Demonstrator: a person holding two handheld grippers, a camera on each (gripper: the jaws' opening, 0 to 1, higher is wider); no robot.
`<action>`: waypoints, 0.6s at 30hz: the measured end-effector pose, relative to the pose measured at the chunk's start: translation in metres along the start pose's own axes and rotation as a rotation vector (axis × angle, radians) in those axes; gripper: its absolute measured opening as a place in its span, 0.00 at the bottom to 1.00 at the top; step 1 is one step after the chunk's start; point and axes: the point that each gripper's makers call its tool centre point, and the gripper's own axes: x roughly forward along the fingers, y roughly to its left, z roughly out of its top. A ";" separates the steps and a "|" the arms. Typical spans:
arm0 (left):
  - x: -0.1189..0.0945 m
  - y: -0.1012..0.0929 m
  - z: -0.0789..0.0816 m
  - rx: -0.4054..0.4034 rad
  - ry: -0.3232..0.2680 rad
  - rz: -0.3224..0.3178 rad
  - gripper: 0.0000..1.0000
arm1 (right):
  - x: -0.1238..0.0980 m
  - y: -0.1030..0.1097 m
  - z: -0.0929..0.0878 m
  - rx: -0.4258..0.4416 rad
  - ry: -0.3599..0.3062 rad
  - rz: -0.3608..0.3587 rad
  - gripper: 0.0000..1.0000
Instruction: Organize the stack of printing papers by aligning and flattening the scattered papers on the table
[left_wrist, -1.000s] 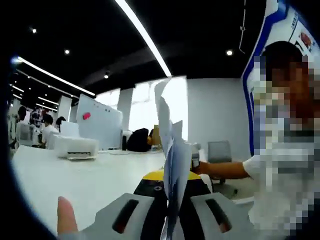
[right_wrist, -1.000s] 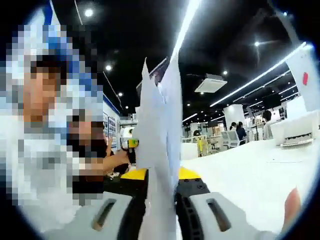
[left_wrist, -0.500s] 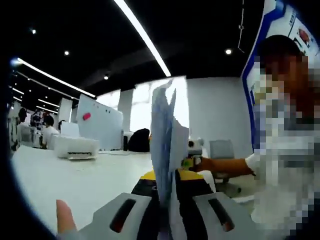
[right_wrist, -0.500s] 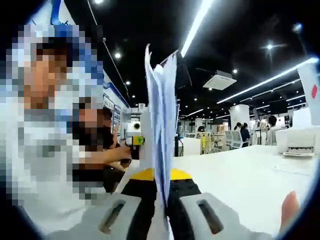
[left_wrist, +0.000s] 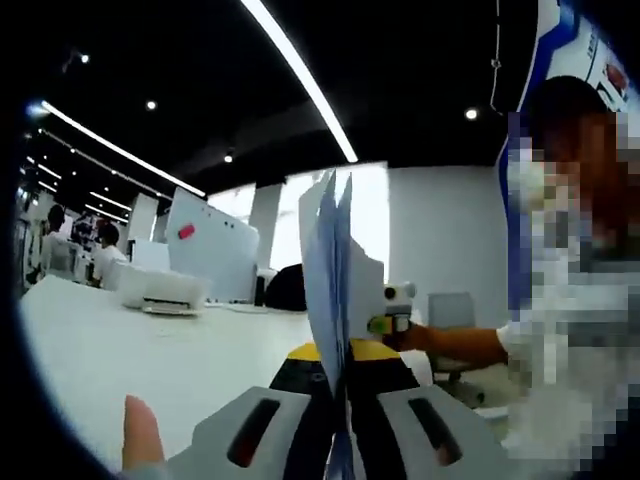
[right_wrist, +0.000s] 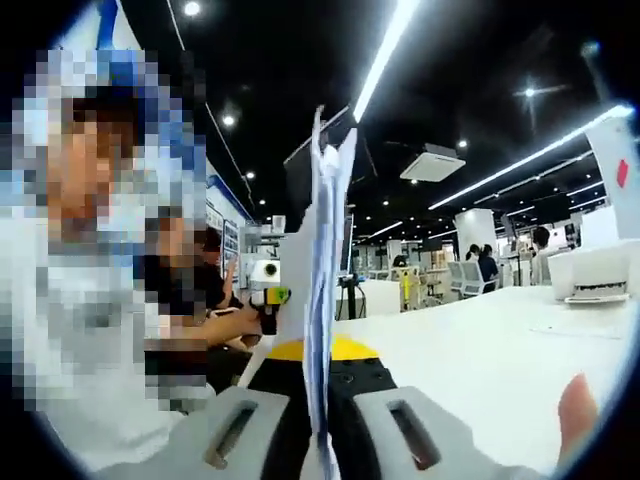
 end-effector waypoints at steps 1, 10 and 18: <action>0.001 0.002 0.001 0.010 -0.005 0.007 0.07 | 0.000 0.001 0.000 -0.003 0.000 0.000 0.00; -0.012 0.005 -0.030 0.055 0.065 0.090 0.25 | -0.015 -0.007 -0.014 -0.033 0.010 -0.059 0.16; 0.008 -0.001 -0.038 0.068 0.070 0.073 0.23 | -0.023 -0.003 -0.010 -0.072 0.024 -0.071 0.17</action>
